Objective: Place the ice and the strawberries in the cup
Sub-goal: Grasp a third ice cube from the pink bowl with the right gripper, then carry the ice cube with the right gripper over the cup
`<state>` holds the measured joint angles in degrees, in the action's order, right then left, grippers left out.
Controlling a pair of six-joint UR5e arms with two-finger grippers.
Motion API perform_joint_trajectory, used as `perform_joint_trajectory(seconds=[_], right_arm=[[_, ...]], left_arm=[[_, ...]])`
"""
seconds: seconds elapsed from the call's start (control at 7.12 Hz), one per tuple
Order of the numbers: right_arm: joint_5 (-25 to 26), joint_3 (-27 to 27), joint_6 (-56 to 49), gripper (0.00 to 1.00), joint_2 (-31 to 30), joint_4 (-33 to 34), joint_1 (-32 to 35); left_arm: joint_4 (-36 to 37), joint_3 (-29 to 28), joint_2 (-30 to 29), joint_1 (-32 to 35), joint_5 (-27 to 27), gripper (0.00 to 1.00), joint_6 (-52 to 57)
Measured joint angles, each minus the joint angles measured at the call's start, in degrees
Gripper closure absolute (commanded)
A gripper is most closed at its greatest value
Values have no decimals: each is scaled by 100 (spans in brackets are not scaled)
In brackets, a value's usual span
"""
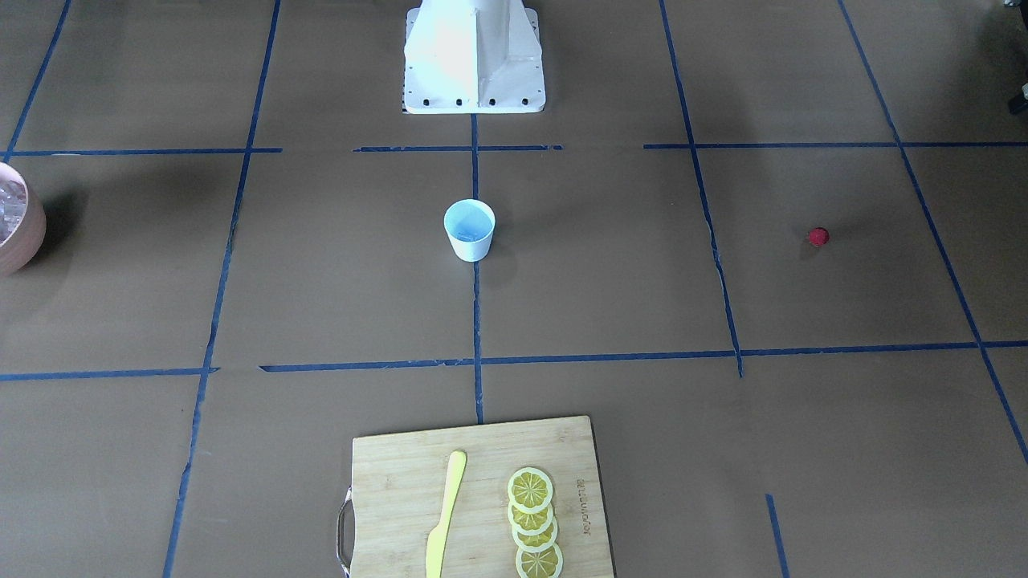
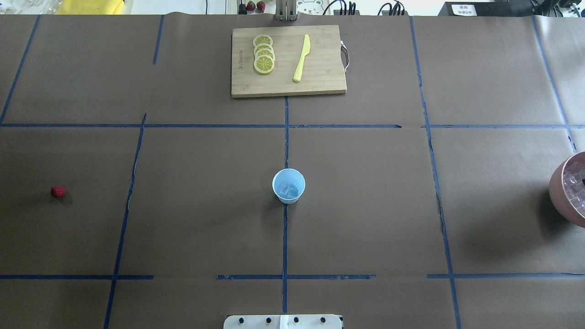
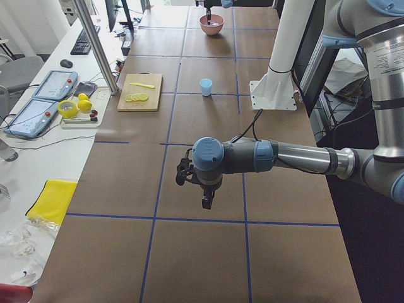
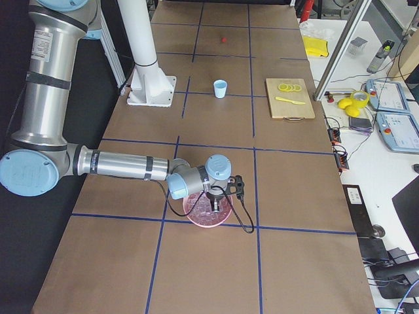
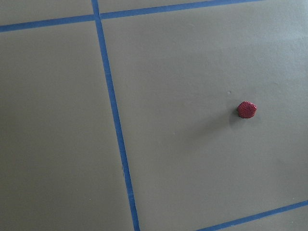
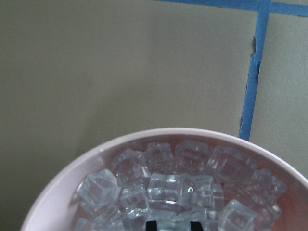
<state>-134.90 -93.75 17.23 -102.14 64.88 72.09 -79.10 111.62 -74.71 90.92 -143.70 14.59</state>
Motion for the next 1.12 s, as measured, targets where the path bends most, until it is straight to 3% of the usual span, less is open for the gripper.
perform_joint_trajectory(seconds=[0.28,0.56,0.84,1.12], right_arm=[[-37,-402,27,100,-101,35,227],[-186,-1139,593,100,-139,287,374],[-496,-1898,2135,100,-55,397,96],[-524,-2376,4447,100,680,395,-767]], left_arm=[[0,1,0,0,0,0,-2],[0,8,0,3,-2,0,-8],[6,14,0,4,-8,0,-14],[9,13,-2,3,-8,0,-15]])
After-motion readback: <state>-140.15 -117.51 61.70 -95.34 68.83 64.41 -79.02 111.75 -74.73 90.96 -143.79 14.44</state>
